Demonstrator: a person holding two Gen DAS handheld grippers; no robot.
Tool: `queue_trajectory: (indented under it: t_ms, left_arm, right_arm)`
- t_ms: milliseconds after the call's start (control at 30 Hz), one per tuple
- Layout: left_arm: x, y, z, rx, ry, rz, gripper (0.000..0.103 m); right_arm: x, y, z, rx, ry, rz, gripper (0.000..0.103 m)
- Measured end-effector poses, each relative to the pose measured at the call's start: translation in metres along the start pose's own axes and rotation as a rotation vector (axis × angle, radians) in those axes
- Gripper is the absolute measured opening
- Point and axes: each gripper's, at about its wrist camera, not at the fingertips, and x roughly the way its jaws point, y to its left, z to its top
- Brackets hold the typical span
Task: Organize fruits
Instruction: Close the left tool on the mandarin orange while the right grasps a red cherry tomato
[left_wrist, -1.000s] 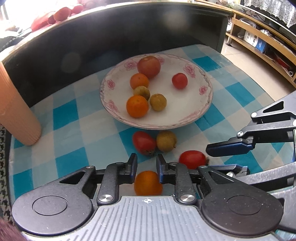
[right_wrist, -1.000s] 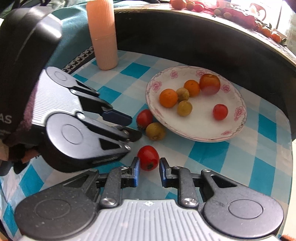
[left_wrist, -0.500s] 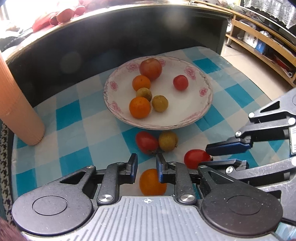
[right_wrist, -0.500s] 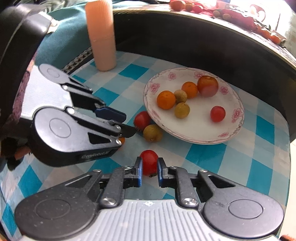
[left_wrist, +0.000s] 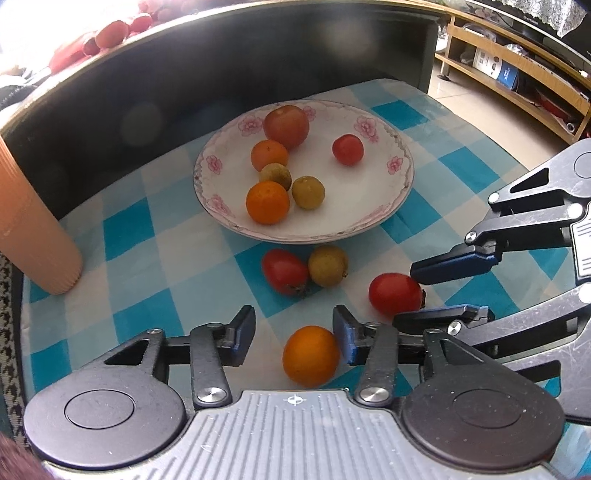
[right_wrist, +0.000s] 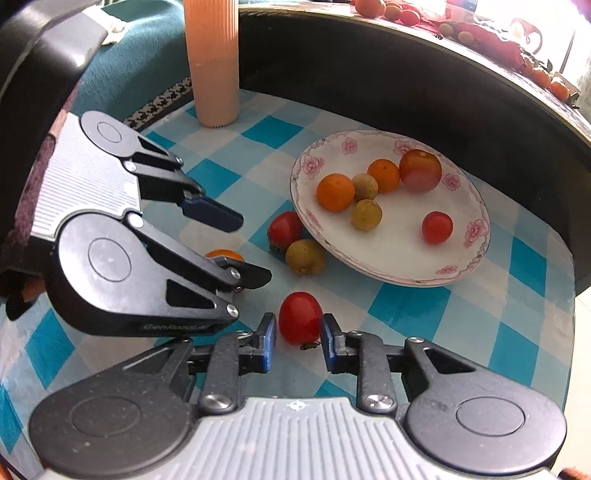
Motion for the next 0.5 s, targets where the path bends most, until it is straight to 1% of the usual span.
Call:
queue_trajectory:
  t_ms: [133,200,300,500]
  left_arm:
    - [-0.001,-0.003,0.001,0.013,0.002,-0.022,0.04]
    - [-0.002,-0.003,0.001,0.012,0.0,-0.023,0.038]
    - [-0.004,0.001,0.001,-0.011,-0.004,-0.027,0.032]
    - [-0.008,0.011,0.002,-0.047,-0.012,-0.019,0.03]
  right_arm:
    - [0.003,-0.003,-0.001,0.002,0.007,-0.021,0.041]
    - [0.002,-0.006,-0.001,0.017,0.004,-0.01,0.039]
    - [0.001,-0.008,-0.003,0.033,-0.004,0.002,0.039]
    - [-0.002,-0.013,-0.004,0.07,-0.013,0.022,0.039]
